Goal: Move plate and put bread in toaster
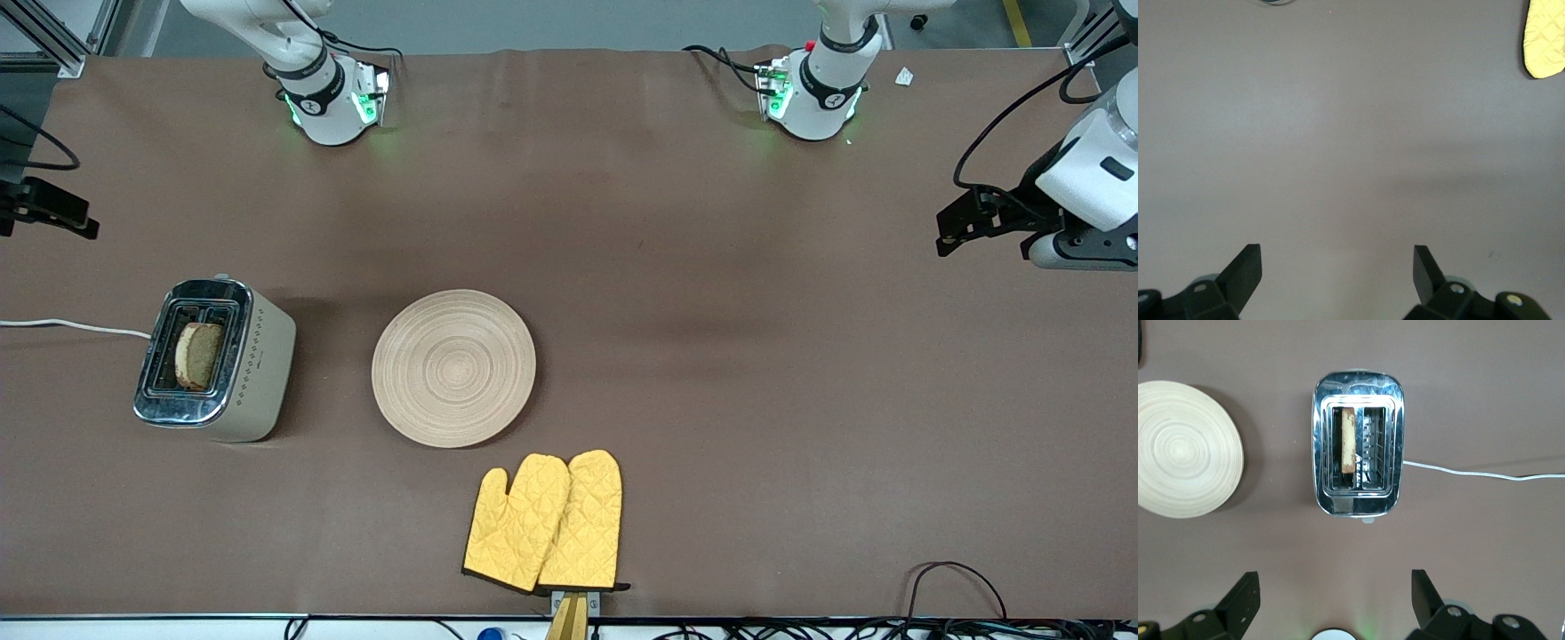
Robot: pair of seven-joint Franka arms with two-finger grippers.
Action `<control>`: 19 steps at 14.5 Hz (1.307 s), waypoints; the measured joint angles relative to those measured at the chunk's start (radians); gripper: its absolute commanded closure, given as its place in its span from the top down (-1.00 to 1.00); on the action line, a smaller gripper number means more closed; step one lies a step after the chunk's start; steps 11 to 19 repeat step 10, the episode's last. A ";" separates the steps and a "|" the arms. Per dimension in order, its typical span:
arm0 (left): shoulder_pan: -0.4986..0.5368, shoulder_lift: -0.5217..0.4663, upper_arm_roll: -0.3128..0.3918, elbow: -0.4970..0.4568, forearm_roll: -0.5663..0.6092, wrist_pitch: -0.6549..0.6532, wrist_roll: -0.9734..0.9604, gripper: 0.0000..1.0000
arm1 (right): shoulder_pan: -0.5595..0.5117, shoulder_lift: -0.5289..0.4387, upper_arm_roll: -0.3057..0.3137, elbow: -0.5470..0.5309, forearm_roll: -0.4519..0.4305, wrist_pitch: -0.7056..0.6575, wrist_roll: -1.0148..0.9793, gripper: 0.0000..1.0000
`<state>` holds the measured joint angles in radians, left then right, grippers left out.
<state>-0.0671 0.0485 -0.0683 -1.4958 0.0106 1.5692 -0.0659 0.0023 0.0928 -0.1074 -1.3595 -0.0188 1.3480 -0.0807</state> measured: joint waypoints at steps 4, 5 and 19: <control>0.002 0.000 0.004 0.000 0.000 0.000 0.000 1.00 | -0.007 -0.007 0.009 0.000 0.006 -0.007 -0.008 1.00; 0.002 0.000 0.005 0.000 0.000 0.001 0.000 1.00 | -0.007 -0.007 0.012 -0.001 0.006 -0.009 -0.008 1.00; 0.002 -0.001 0.004 0.002 0.000 0.002 0.000 1.00 | -0.006 -0.007 0.017 -0.001 0.008 -0.014 -0.007 1.00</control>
